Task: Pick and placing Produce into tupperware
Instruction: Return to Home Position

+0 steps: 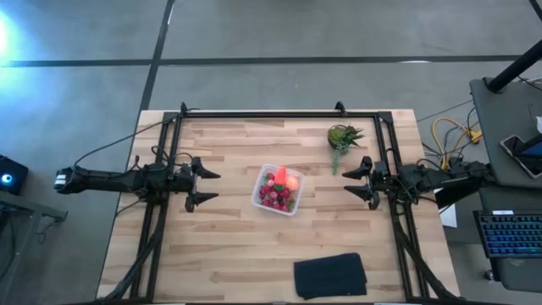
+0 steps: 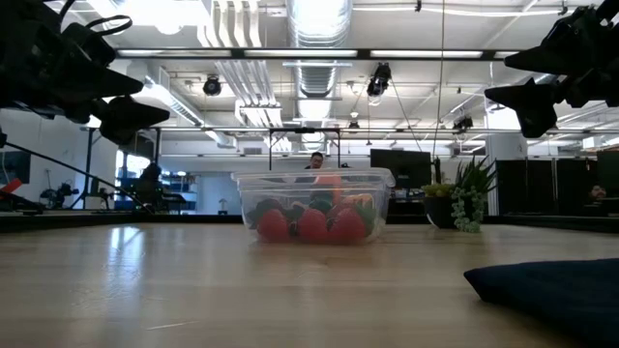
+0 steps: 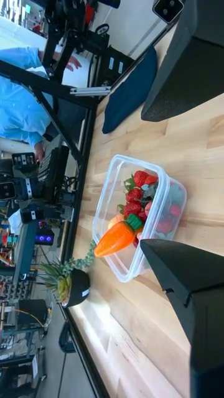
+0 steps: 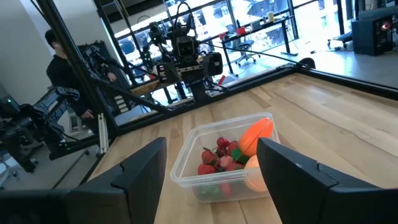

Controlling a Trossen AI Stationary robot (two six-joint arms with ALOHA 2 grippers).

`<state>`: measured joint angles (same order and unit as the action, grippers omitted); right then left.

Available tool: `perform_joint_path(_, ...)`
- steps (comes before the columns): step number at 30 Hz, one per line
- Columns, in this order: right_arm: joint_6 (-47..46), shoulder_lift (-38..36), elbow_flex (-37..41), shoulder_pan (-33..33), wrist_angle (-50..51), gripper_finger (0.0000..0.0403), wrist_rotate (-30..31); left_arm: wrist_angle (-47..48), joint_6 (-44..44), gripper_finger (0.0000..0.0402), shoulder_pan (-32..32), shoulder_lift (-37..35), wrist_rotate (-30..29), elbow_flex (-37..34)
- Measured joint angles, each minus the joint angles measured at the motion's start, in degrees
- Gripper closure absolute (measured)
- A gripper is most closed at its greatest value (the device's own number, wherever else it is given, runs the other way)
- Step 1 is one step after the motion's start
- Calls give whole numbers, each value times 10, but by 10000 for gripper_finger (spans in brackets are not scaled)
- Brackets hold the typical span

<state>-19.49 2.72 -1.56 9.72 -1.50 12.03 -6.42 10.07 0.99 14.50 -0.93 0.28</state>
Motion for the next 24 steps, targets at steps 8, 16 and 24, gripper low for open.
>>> perform_joint_path(8,0,0,0,0,0,161,0,0,0,91,0,0,0,0)
perform_joint_path(16,0,0,0,0,0,161,0,0,0,91,0,0,0,0)
perform_joint_path(24,0,0,0,0,0,159,0,0,0,91,0,0,0,0)
